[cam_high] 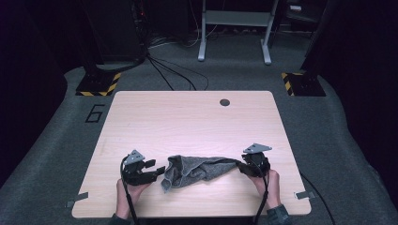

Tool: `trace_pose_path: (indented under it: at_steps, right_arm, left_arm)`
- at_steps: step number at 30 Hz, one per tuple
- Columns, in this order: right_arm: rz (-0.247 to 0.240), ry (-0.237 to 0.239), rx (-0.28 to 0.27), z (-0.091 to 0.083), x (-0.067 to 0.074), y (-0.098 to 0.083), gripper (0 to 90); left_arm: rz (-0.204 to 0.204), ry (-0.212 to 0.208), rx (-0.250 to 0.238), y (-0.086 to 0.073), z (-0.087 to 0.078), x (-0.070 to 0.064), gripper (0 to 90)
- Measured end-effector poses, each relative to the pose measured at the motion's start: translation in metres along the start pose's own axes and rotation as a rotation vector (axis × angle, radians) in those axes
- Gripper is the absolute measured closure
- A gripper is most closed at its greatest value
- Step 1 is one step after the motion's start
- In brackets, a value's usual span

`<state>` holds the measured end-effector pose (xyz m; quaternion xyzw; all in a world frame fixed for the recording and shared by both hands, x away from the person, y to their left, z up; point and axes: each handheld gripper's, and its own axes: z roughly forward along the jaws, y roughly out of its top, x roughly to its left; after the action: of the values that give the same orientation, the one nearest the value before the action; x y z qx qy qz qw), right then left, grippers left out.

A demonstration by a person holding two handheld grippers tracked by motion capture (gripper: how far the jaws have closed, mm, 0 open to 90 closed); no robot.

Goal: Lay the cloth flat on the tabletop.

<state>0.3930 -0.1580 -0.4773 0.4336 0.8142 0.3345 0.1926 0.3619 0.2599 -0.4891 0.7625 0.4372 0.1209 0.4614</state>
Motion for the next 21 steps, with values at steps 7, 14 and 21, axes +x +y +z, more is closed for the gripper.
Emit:
trace_pose_path:
  at_steps: [7, 14, 21]
  right_arm:
    - [-0.031, 0.026, 0.001, 0.005, 0.012, 0.013, 50.5]
    - [-0.007, 0.037, 0.032, 0.018, 0.011, 0.014, 48.2]
    - [0.042, 0.007, 0.023, 0.013, -0.001, 0.007, 46.1]
  left_arm:
    - [0.050, -0.068, -0.020, 0.014, -0.007, -0.018, 30.5]
    - [0.151, -0.063, 0.005, 0.024, 0.002, -0.045, 26.2]
    - [0.224, -0.055, 0.023, 0.029, 0.009, -0.064, 24.9]
